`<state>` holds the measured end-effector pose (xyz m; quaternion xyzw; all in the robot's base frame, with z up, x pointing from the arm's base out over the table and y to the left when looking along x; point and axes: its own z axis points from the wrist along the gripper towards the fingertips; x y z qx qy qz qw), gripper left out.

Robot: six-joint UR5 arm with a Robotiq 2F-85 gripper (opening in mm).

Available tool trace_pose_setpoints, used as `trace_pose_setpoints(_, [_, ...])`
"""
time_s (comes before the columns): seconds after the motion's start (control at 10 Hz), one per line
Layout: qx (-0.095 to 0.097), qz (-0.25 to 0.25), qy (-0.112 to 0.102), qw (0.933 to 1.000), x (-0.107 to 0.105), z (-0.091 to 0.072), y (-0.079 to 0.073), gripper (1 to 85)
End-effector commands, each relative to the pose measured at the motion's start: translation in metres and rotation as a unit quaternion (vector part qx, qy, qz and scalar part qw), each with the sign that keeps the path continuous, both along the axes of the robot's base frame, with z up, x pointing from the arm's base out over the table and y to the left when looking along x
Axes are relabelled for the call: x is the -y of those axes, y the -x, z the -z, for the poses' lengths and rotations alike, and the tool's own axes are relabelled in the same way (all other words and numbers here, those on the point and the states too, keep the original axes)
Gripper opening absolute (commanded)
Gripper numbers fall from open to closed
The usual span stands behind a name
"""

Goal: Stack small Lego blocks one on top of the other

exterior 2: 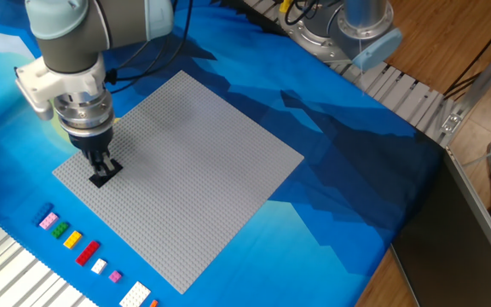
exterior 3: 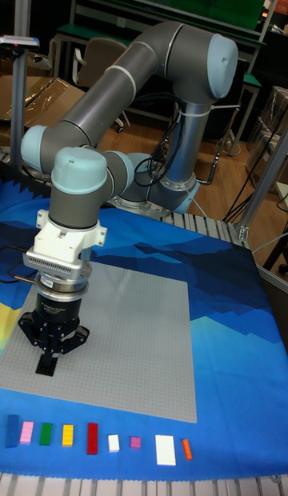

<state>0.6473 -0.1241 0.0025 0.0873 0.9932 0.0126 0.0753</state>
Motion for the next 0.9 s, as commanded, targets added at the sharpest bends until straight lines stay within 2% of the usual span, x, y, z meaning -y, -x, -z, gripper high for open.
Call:
trace_pose_setpoints(0.0, [-0.001, -0.009, -0.005, 0.9999, 0.003, -0.001, 0.000, 1.0])
trace_pose_setpoints(0.1, [-0.011, -0.007, 0.004, 0.9999, 0.005, -0.004, 0.003, 1.0])
trace_pose_setpoints(0.2, [-0.025, -0.002, 0.006, 0.9997, 0.004, -0.008, 0.008, 1.0])
trace_pose_setpoints(0.4, [-0.039, 0.005, 0.004, 0.9992, 0.000, -0.014, 0.011, 1.0])
trace_pose_setpoints(0.8, [-0.033, 0.011, 0.003, 0.9994, -0.001, -0.012, 0.012, 1.0])
